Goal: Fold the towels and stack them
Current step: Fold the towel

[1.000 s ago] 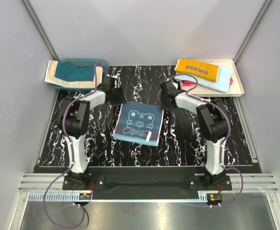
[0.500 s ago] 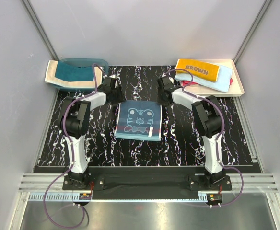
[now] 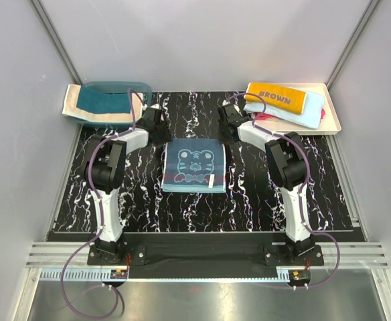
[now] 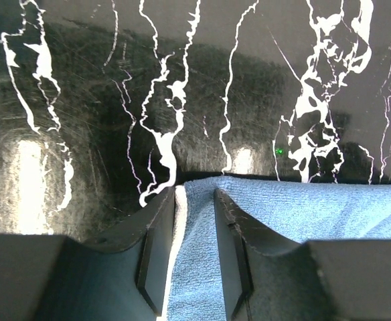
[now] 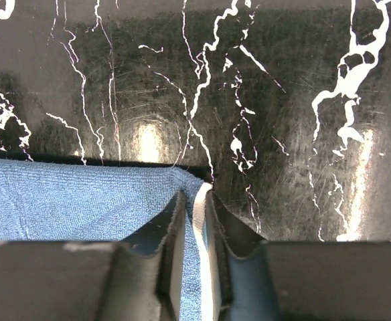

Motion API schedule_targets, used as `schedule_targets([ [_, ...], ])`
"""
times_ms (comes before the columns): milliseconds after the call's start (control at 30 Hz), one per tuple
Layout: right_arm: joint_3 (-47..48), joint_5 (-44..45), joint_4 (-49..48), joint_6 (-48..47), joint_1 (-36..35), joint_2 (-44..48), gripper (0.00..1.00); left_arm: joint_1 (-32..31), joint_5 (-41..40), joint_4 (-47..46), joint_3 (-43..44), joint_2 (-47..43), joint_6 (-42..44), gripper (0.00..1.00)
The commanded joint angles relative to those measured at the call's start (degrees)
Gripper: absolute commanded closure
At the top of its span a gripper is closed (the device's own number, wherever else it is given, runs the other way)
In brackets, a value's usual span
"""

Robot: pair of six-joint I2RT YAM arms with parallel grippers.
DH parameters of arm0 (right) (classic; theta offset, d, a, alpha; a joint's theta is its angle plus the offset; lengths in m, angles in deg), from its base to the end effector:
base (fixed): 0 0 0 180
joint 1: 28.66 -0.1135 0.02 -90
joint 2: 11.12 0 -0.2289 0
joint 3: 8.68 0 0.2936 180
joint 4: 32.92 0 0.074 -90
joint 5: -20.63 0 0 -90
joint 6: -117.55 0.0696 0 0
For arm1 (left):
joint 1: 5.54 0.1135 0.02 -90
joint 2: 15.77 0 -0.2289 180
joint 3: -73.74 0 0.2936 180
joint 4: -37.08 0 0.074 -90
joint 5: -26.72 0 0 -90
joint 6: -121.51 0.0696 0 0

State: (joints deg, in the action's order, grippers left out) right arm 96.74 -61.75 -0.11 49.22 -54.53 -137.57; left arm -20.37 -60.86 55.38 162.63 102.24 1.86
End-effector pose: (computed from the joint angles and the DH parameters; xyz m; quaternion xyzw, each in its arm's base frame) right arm 0.4669 0.2161 0.0768 -0.0141 0.9486 0.0670 0.3089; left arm 0.4643 -0.1260 0.0670 -0.1125 0.9248 -0.1556 0.3286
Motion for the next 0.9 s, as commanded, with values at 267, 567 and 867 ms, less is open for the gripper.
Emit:
schedule_targets([
  [267, 0.2, -1.4, -0.8, -2.3, 1.2, -1.4, 0.85, 2.5, -2.8, -2.9, -3.7, -0.9, -0.4, 0.74],
  [567, 0.4, -2.3, -1.5, -3.5, 1.2, -0.4, 0.87, 2.6, 4.4, -6.1, -3.9, -1.2, 0.0, 0.94],
  [867, 0.4, -2.4, -1.6, -3.4, 1.2, -0.5, 0.88, 2.6, 4.8, -6.2, -4.4, -2.4, 0.1, 0.65],
])
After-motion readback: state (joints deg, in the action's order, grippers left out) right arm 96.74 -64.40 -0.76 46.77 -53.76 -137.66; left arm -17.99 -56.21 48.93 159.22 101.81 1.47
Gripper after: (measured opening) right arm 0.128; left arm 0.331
